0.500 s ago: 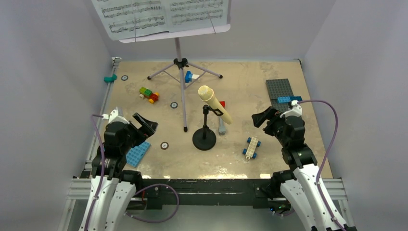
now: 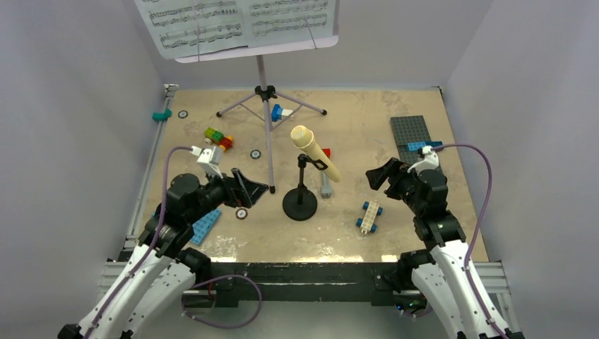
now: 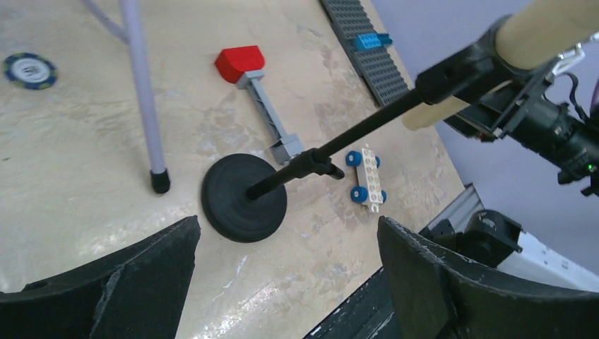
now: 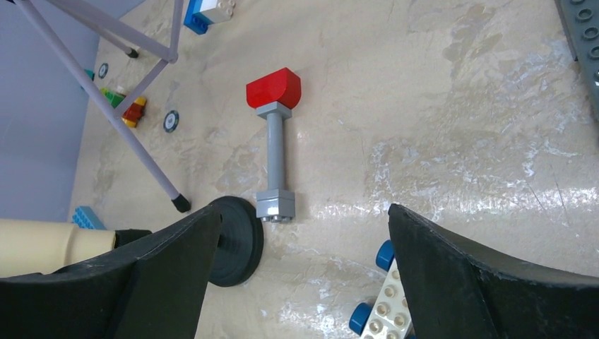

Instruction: Pack up the instrument practice props

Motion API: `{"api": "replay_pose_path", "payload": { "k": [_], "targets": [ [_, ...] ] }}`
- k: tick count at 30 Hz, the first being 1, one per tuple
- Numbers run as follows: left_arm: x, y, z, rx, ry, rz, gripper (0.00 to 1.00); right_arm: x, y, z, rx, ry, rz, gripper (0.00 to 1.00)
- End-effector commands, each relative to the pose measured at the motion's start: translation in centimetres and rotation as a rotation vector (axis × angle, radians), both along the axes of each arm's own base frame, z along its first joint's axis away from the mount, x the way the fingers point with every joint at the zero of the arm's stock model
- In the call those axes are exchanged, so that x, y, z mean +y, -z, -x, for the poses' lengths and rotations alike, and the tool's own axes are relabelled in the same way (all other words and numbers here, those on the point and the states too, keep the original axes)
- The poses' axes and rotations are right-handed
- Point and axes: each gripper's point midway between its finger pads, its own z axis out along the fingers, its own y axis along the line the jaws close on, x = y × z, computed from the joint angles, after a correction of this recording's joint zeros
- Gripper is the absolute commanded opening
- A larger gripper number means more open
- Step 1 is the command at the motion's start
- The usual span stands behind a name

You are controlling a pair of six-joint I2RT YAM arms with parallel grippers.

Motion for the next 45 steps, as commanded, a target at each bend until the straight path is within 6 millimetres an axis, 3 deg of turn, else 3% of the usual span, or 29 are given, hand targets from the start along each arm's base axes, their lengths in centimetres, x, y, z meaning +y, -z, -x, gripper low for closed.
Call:
{"api": "replay_pose_path", "payload": {
  "k": [1, 4, 5, 7, 15, 22, 34, 40, 45],
  "targets": [
    [-3.7, -3.3, -0.6, -0.192, 0.146, -0.022, 0.98, 0.8, -2.3, -0.2, -0.063, -0.063, 0.007, 0.92],
    [-5.7, -2.9, -0.4, -0.338, 0.216, -0.037, 0.91, 1.2, -2.2, -0.1, -0.064, -0.087, 0.007, 0.92],
    [-6.3, -4.6, -0.4, -0.470, 0.223, 0.010, 0.91, 1.4, -2.1, -0.1, -0.062, -0.096, 0.004, 0.92],
    [-6.8, -5.3, -0.1, -0.585, 0.238, 0.041, 0.91, 1.6, -2.0, -0.1, -0.053, -0.114, 0.001, 0.91],
    [-9.5, -7.7, -1.0, -0.746, 0.336, -0.076, 0.82, 1.9, -2.3, 0.5, -0.059, -0.140, 0.002, 0.91],
    [-11.7, -8.5, -2.5, -0.779, 0.394, -0.123, 0.77, 2.2, -2.2, 1.0, -0.054, -0.157, -0.007, 0.90],
    [-14.5, -6.9, -4.3, -0.751, 0.460, -0.143, 0.71, 2.4, -2.1, 1.7, -0.051, -0.169, -0.014, 0.90],
    [-15.2, -6.5, -4.9, -0.753, 0.480, -0.158, 0.59, 2.3, -2.2, 1.7, -0.051, -0.167, -0.012, 0.90],
    [-15.5, -6.2, -4.8, -0.748, 0.495, -0.156, 0.43, 2.3, -2.1, 1.8, -0.050, -0.165, -0.012, 0.90]
  ]
}}
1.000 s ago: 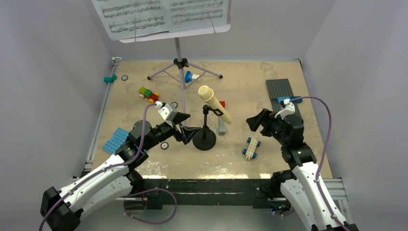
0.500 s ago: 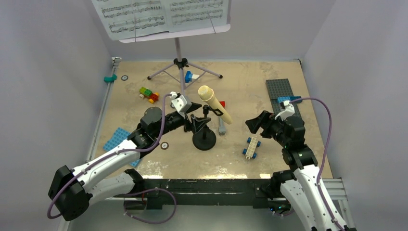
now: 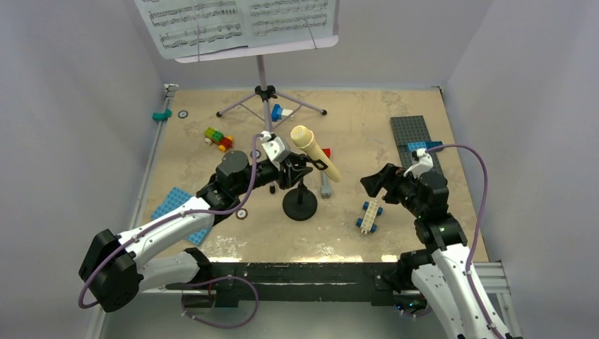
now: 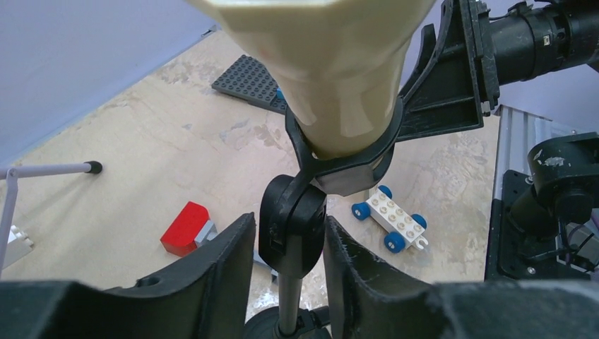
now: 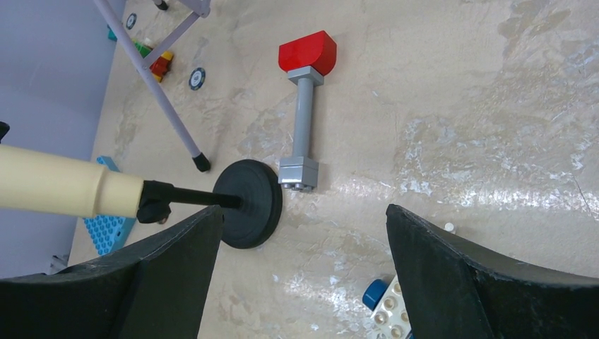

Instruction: Pack up the instrument practice props

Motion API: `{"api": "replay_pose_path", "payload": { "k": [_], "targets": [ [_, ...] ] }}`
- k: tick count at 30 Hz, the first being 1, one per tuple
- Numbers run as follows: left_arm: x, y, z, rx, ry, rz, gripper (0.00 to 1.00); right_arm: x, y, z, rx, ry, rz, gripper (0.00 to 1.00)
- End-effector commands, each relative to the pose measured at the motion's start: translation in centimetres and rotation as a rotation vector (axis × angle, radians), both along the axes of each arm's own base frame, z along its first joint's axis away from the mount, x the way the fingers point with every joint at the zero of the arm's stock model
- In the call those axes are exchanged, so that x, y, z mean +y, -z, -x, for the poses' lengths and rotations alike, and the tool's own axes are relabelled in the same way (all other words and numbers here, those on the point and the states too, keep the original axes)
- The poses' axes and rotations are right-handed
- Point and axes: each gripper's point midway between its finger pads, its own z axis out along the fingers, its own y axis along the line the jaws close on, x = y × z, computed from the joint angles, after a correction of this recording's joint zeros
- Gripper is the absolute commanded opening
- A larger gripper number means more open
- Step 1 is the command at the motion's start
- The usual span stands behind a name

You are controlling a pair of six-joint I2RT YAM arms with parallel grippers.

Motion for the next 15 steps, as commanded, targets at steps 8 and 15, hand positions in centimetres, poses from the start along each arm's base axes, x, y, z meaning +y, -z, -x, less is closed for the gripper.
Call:
{"api": "replay_pose_path", "payload": {
  "k": [8, 15],
  "targets": [
    [0.1, -3.6, 0.8, -0.090, 0.022, 0.074, 0.05, 0.4, -2.6, 0.3, -0.066, -0.027, -0.015, 0.90],
    [2.2, -4.9, 0.6, -0.073, -0.144, 0.102, 0.00, 1.4, -3.6, 1.0, -0.107, -0.085, 0.000, 0.87]
  ]
}}
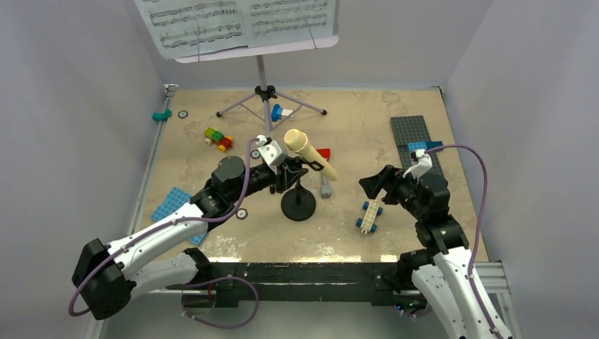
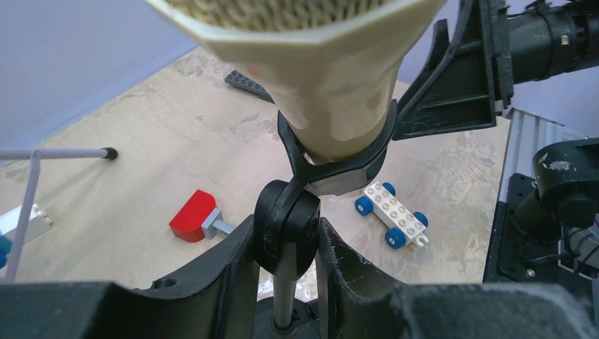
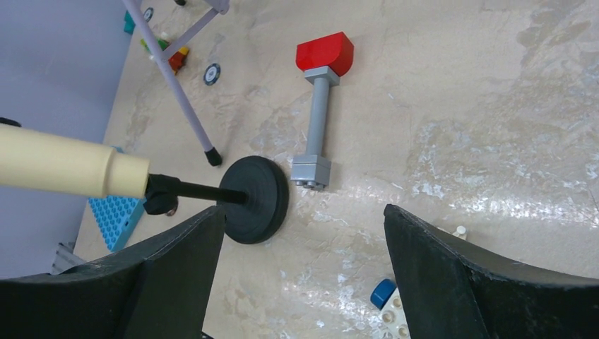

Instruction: Pack up the instrument practice props

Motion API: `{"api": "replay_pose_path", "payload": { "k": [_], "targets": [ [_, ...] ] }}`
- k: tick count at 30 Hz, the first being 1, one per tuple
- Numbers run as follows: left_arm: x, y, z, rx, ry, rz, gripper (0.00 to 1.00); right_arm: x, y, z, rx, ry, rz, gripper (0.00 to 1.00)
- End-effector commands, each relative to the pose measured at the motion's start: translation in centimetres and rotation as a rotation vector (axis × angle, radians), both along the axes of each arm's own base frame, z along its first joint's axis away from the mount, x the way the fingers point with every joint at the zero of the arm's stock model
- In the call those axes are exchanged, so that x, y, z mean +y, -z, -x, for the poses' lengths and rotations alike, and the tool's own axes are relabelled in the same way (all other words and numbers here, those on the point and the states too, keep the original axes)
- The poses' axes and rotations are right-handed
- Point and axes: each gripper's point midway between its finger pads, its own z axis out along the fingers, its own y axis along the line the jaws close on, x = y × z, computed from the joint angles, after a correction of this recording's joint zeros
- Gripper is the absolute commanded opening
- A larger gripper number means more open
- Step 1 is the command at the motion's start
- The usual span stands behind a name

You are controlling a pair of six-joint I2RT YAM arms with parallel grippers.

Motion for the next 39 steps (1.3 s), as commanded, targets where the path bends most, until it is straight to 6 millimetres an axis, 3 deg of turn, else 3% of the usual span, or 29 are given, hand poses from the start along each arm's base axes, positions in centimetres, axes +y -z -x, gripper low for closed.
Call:
{"api": "replay_pose_path", "payload": {
  "k": [1, 5, 9, 22, 30, 39],
  "targets": [
    [1.8, -4.7, -0.4, -0.061, -0.148, 0.117, 0.00, 1.0, -3.1, 0.6, -0.087, -0.062, 0.006, 0.87],
    [2.6, -5.3, -0.3, -0.024, -0.263, 0.155, 0.00, 1.3, -3.2, 0.8, -0.087, -0.079, 0.006, 0.87],
    [2.1, -5.8, 0.2, 0.030, -0.375, 0.173, 0.00, 1.6, -3.0, 1.1, -0.080, -0.093, 0.001, 0.87],
    [3.7, -4.5, 0.1, 0.068, -0.686, 0.335, 0.00, 4.4, -1.6, 2.9, -0.013, -0.210, -0.132, 0.86],
    [1.2, -3.9, 1.0, -0.008, -0.666, 0.240, 0.00, 6.2, 0.6, 3.5, 0.063, -0.275, -0.164, 0.86],
    [0.4, -3.8, 1.6, -0.009, -0.624, 0.207, 0.37, 6.7, 0.9, 4.1, 0.087, -0.323, -0.167, 0.87]
  ]
}}
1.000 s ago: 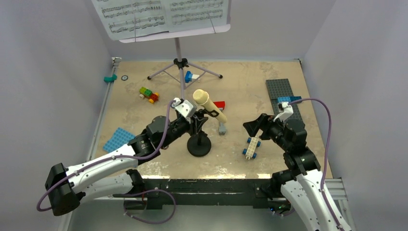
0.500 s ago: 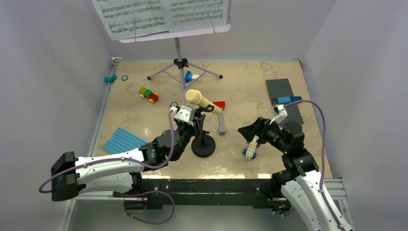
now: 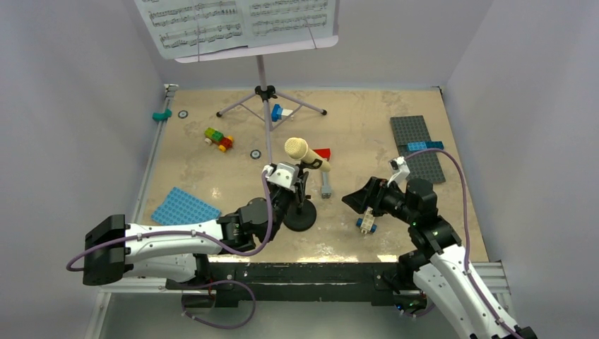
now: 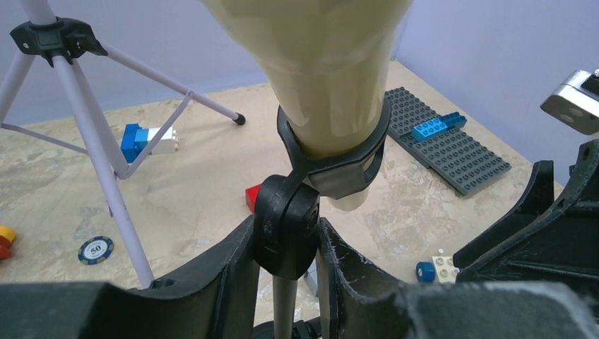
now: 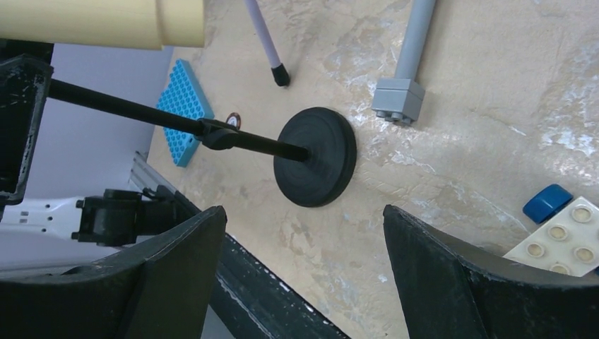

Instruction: Pack up the instrument practice props

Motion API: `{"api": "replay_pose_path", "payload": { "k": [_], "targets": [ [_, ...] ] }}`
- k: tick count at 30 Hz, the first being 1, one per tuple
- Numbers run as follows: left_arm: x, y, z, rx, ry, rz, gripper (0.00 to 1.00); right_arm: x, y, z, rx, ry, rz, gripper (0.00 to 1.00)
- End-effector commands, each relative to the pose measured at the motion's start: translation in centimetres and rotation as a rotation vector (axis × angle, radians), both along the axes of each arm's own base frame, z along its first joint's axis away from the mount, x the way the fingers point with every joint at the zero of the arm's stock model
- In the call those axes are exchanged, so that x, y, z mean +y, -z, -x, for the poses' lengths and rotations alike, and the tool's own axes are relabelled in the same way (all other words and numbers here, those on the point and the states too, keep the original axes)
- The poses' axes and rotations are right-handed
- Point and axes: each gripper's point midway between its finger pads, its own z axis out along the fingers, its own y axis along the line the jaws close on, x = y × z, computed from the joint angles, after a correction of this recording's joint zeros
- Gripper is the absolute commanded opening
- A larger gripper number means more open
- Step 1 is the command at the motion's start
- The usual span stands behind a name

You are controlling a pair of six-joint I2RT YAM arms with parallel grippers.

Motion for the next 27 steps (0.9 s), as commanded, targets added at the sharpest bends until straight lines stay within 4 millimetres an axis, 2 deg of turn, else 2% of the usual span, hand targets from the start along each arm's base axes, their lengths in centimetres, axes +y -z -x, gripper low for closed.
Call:
{"api": "replay_pose_path", "payload": {
  "k": [1, 10, 14, 17, 21, 24, 27],
  "targets": [
    [-0.3, -4.0, 0.2, -0.038, 0.010, 0.113, 0.40, 1.3, -1.4, 0.4, -0.021, -0.078, -0.050, 0.87],
    [-0.7, -3.8, 0.8, -0.030, 0.059, 0.110, 0.56, 2.7, -1.3, 0.7, 0.032, -0.140, -0.089, 0.87],
    [-1.1, -3.8, 1.0, -0.045, 0.087, 0.103, 0.54, 3.5, -1.7, 0.7, 0.049, -0.163, -0.122, 0.87],
    [-1.1, -3.6, 1.1, -0.054, 0.093, 0.099, 0.47, 3.9, -1.8, 0.6, 0.046, -0.166, -0.123, 0.87],
    [-1.2, -2.9, 1.1, -0.051, 0.098, 0.096, 0.42, 4.0, -1.7, 0.7, 0.048, -0.170, -0.120, 0.87],
    [-1.4, -1.9, 1.1, -0.034, 0.100, 0.082, 0.43, 4.1, -1.4, 0.8, 0.053, -0.176, -0.123, 0.87],
    [-1.7, -0.9, 1.1, -0.011, 0.101, 0.063, 0.50, 4.4, -1.0, 0.9, 0.073, -0.191, -0.123, 0.87]
  ]
}}
